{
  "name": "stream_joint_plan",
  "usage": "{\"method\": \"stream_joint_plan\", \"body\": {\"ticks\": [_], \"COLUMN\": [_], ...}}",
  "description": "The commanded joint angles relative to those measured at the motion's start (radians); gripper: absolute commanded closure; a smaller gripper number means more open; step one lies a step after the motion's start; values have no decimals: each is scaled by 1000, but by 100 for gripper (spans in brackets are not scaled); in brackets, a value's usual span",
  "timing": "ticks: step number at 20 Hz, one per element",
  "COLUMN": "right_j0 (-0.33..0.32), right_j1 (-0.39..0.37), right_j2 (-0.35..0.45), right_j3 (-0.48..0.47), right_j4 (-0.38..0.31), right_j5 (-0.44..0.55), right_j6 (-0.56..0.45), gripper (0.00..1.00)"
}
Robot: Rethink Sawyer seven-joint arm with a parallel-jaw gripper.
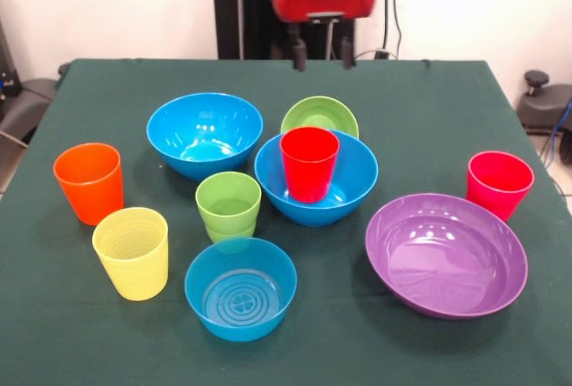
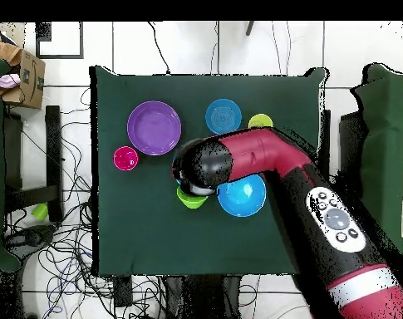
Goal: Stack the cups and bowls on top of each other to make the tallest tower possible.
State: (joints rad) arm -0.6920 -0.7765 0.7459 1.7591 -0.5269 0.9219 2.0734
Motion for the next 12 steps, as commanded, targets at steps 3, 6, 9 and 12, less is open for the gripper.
{"method": "stream_joint_plan", "body": {"ticks": [3, 6, 9, 12], "right_j0": [272, 330, 360, 344], "right_j1": [81, 93, 116, 168], "right_j2": [-192, -244, -280, -290], "right_j3": [12, -4, -28, -71], "right_j4": [-38, -2, 16, 5], "right_j5": [-323, -361, -393, -429], "right_j6": [389, 416, 408, 350], "gripper": [0, 0, 0, 0]}}
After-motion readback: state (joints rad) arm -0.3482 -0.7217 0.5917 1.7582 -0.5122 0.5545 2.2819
